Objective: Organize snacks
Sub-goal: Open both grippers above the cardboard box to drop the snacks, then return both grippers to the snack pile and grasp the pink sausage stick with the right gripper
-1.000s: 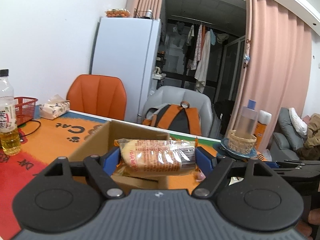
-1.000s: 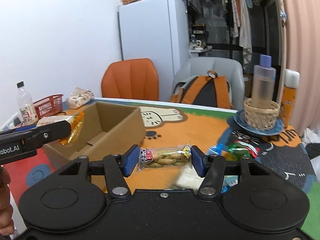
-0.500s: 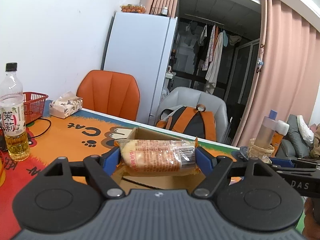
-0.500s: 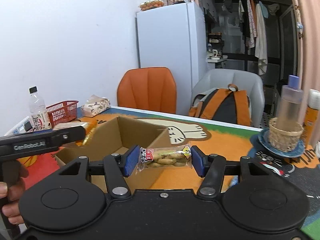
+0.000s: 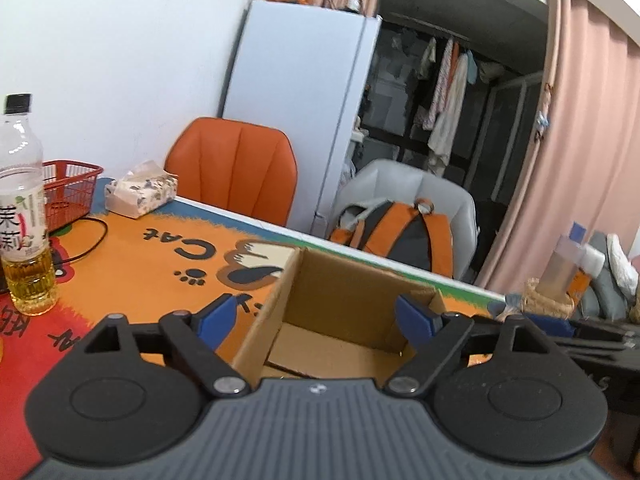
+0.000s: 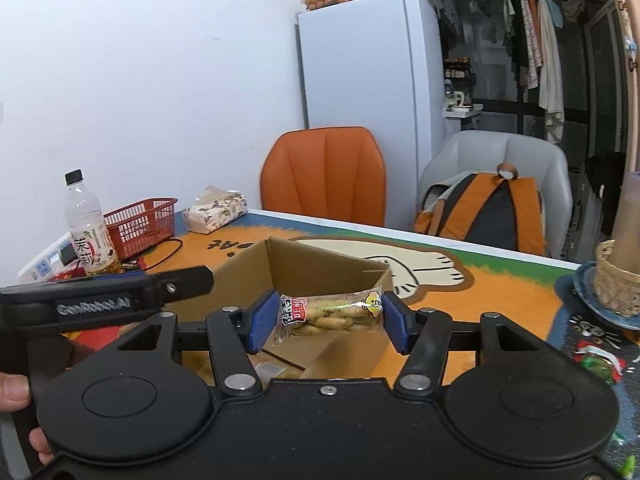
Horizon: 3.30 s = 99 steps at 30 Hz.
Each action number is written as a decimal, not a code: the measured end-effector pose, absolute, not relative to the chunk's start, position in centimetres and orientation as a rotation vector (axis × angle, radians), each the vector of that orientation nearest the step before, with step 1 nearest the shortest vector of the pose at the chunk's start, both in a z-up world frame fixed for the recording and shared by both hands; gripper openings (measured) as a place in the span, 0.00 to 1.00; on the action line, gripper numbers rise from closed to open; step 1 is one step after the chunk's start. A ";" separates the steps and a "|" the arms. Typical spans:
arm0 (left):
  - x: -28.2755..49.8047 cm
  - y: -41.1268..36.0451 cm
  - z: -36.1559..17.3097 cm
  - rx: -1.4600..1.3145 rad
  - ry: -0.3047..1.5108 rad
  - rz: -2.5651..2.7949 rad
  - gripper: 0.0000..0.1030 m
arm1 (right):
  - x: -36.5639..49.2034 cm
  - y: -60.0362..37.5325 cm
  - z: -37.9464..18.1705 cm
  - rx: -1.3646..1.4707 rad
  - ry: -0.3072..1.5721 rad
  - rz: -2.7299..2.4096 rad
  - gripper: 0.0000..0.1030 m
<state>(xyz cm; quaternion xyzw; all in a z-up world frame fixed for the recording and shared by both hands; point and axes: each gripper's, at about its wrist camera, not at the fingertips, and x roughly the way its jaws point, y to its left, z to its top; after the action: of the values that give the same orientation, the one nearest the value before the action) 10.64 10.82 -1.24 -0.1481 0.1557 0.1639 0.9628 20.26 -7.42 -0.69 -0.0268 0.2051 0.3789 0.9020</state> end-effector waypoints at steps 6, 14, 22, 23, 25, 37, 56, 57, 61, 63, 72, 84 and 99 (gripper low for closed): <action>9.1 11.9 -1.2 -0.333 0.295 0.367 0.85 | 21.1 -6.2 -0.9 -0.039 0.431 0.808 0.55; 7.7 12.6 -1.0 -0.347 0.281 0.401 0.90 | 21.2 -4.8 -1.4 -0.021 0.442 0.851 0.60; 6.8 12.1 -1.4 -0.364 0.313 0.408 0.93 | 20.6 -6.8 -1.0 0.038 0.456 0.818 0.72; 6.6 11.9 -1.4 -0.366 0.315 0.409 0.94 | 20.5 -7.1 -1.0 0.043 0.462 0.813 0.75; 6.4 11.5 -1.4 -0.373 0.321 0.403 0.95 | 20.2 -7.9 -1.1 0.048 0.479 0.801 0.75; 5.9 9.1 -1.9 -0.369 0.384 0.352 1.00 | 19.4 -13.1 -1.3 0.090 0.542 0.725 0.94; 6.9 2.7 -1.5 -0.301 0.396 0.218 1.00 | 18.9 -20.7 -1.4 0.125 0.552 0.631 1.00; 6.9 2.4 -1.6 -0.301 0.399 0.211 1.00 | 18.8 -21.1 -1.5 0.124 0.552 0.624 1.00; 7.6 1.2 -1.9 -0.305 0.421 0.175 1.00 | 18.9 -22.4 -2.0 0.125 0.549 0.595 1.00; 7.8 0.6 -2.0 -0.309 0.426 0.164 1.00 | 19.0 -23.3 -2.3 0.132 0.551 0.576 1.00; 9.0 -1.9 -2.8 -0.287 0.442 0.112 1.00 | 19.3 -26.3 -4.1 0.161 0.572 0.524 0.98; 10.1 -4.9 -4.1 -0.253 0.462 0.067 0.98 | 19.7 -28.9 -6.4 0.183 0.608 0.480 0.87; 11.3 -6.8 -6.3 -0.223 0.511 0.022 0.82 | 19.4 -27.3 -9.1 0.152 0.712 0.517 0.55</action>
<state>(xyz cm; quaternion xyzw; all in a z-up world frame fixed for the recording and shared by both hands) 11.33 -6.78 -6.28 -0.1103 0.2521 0.0108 0.9613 19.39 -27.30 -9.13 0.0734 0.3442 0.2501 0.9020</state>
